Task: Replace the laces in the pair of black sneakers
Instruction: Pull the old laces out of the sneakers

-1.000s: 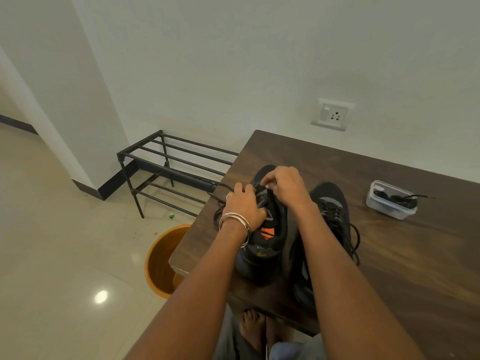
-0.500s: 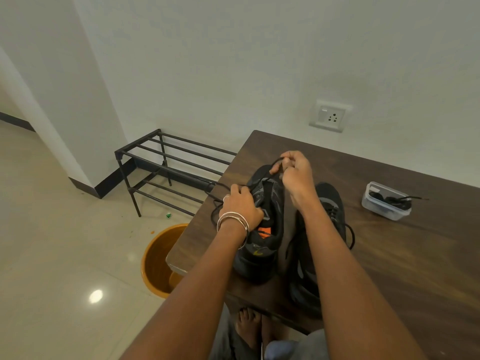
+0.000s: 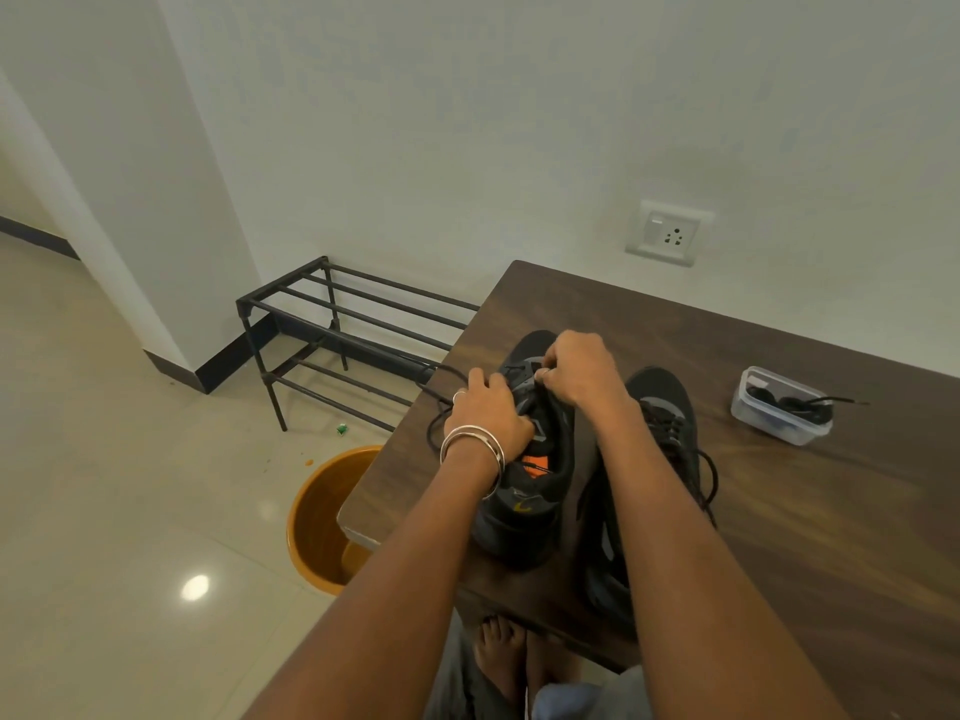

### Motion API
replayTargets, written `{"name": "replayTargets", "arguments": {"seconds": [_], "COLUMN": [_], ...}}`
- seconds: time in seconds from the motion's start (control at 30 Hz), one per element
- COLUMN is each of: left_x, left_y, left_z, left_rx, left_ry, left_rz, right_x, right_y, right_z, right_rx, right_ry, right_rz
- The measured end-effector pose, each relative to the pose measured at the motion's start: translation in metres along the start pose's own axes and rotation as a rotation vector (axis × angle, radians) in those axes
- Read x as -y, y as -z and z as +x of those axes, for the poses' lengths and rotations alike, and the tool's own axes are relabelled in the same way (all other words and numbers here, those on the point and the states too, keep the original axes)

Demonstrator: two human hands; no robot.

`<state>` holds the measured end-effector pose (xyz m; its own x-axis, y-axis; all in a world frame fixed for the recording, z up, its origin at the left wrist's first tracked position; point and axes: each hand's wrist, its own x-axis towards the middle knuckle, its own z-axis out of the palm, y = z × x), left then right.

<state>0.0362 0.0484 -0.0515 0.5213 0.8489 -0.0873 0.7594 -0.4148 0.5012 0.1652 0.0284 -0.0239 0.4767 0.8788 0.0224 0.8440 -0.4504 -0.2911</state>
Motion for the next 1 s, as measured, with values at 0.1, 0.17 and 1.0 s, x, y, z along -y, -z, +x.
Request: {"name": "replayTargets", "arguments": {"seconds": [0.1, 0.17, 1.0], "left_x": [0.0, 0.001, 0.016], "left_y": [0.0, 0.001, 0.035], "left_z": [-0.001, 0.0, 0.003], "left_rx": [-0.003, -0.003, 0.075], "left_ry": [-0.002, -0.003, -0.105], "left_rz": [0.001, 0.0, -0.345], "right_x": [0.008, 0.01, 0.005], "right_y": [-0.005, -0.004, 0.028], "right_z": [-0.002, -0.004, -0.011], "right_rx": [-0.077, -0.074, -0.178], "right_ry": [-0.007, -0.042, -0.293], "right_rz": [-0.036, 0.007, 0.813]}}
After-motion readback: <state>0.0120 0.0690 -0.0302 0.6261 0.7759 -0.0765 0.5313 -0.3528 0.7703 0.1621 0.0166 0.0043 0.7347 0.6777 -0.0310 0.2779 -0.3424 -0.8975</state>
